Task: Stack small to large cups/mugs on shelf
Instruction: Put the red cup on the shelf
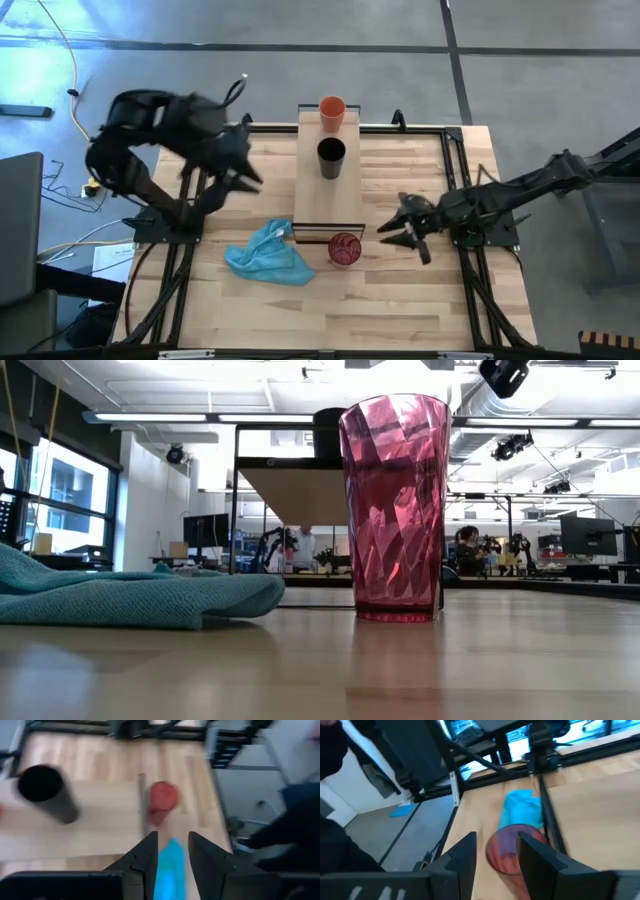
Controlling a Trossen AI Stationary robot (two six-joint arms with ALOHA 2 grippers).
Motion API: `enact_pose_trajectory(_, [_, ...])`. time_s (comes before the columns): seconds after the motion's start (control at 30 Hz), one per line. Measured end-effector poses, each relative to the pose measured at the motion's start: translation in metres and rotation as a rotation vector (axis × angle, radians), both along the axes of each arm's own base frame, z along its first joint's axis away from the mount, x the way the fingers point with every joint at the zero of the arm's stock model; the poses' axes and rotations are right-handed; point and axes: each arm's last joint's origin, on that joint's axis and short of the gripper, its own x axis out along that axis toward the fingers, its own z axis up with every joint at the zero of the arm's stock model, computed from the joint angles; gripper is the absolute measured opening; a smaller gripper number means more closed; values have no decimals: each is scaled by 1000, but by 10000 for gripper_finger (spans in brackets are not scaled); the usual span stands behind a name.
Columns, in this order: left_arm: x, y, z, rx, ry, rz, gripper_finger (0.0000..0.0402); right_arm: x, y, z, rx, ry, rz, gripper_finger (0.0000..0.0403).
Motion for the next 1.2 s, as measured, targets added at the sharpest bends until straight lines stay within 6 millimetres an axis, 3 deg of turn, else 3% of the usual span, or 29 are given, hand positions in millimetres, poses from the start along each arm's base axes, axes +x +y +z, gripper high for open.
enact_pose_trajectory(0.27, [-24, -43, 10, -50, -34, -65, 97, 40, 28, -4, -152, 69, 93, 130])
enact_pose_trajectory(0.5, [-34, -67, 12, -46, -42, -49, 97, 70, 38, 18, -433, 211, 108, 130])
enact_pose_trajectory(0.67, [-37, -83, 11, -47, -40, -57, 97, 89, 45, 30, -500, 288, 153, 130])
enact_pose_trajectory(0.97, [-46, -110, 10, -33, -58, -50, 97, 103, 57, 26, -500, 517, 276, 130])
enact_pose_trajectory(1.2, [-53, -126, 6, -6, -71, -30, 97, 107, 67, 23, -540, 540, 311, 130])
